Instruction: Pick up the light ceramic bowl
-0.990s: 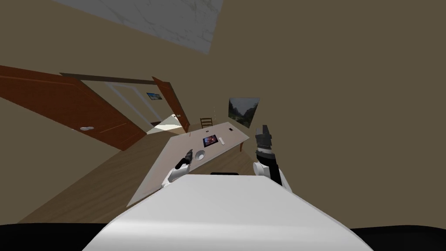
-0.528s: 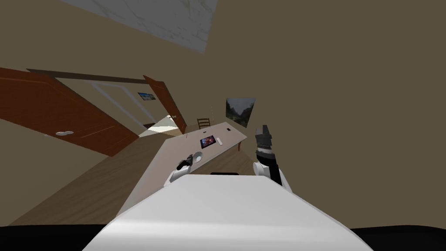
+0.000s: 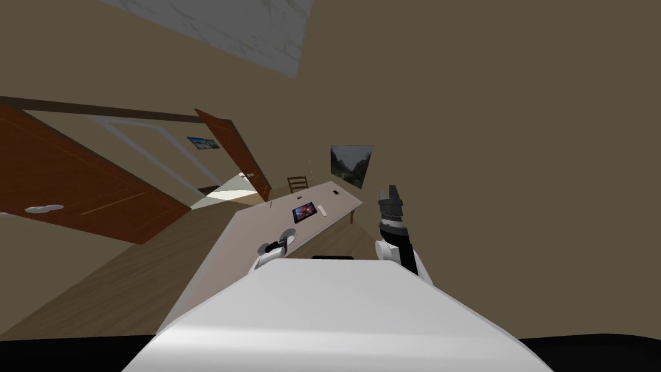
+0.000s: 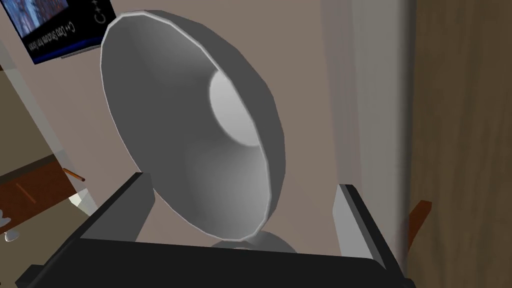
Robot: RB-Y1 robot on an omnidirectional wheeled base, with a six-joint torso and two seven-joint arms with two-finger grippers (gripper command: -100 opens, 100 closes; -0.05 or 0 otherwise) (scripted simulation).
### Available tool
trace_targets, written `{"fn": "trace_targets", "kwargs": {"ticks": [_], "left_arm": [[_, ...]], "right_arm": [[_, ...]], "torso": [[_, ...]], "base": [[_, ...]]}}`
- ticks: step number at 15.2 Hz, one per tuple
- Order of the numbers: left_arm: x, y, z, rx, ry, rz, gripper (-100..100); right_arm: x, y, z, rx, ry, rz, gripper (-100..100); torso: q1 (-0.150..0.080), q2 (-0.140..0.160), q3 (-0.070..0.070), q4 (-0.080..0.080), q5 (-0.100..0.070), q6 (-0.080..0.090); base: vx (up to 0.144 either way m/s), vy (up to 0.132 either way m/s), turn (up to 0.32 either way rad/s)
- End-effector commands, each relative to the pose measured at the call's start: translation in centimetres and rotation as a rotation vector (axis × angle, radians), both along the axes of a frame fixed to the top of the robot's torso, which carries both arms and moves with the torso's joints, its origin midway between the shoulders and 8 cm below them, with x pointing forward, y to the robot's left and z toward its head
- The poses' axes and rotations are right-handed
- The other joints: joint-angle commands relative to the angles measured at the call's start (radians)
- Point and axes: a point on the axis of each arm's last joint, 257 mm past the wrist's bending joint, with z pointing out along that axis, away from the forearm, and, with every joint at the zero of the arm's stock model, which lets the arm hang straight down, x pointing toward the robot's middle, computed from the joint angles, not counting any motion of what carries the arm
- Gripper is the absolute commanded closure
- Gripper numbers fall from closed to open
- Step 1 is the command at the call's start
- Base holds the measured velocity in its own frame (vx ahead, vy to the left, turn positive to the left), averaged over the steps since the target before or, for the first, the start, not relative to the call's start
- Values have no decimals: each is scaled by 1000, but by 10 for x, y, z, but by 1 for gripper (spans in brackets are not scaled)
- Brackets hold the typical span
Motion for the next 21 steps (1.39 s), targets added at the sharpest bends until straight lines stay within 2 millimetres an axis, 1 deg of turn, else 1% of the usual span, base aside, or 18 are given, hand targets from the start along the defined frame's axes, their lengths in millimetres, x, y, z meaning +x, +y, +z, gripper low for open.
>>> {"fn": "trace_targets", "kwargs": {"ticks": [1, 3, 4, 5, 11, 14, 15, 16, 20, 21], "left_arm": [[-8, -3, -10, -21, 26, 11, -100], [-13, -7, -15, -37, 44, 19, -100], [-10, -4, -11, -27, 33, 14, -100], [-8, -6, -16, -30, 36, 13, -100], [-1, -11, -29, -30, 36, 6, -100], [2, -13, -33, -30, 36, 3, -100], [0, -12, -30, -30, 37, 5, -100], [0, -12, -31, -30, 36, 5, 100], [0, -13, -31, -31, 37, 6, 100], [-2, -10, -27, -30, 36, 8, 100]], "right_arm": [[0, 0, 0, 0, 0, 0, 0], [0, 0, 0, 0, 0, 0, 0], [0, 0, 0, 0, 0, 0, 0], [0, 0, 0, 0, 0, 0, 0], [0, 0, 0, 0, 0, 0, 0], [0, 0, 0, 0, 0, 0, 0], [0, 0, 0, 0, 0, 0, 0], [0, 0, 0, 0, 0, 0, 0], [0, 0, 0, 0, 0, 0, 0], [0, 0, 0, 0, 0, 0, 0]], "torso": [[0, 0, 0, 0, 0, 0], [0, 0, 0, 0, 0, 0], [0, 1, 0, 0, 0, 0], [0, 1, 1, 0, 0, 0], [2, 2, 1, 0, 0, 0], [2, 2, 1, 0, 0, 0], [1, 2, 1, 0, 0, 0], [1, 2, 1, 0, 0, 0], [0, 2, 1, 1, 0, 0], [0, 2, 2, 1, 0, 0]], "base": [[27, 0, -28], [23, 0, -42], [11, 0, -14], [7, 8, 15], [9, 21, 19], [6, 15, 11], [4, 8, 4], [0, 0, 0], [0, 0, 0], [-3, -9, -24]]}}
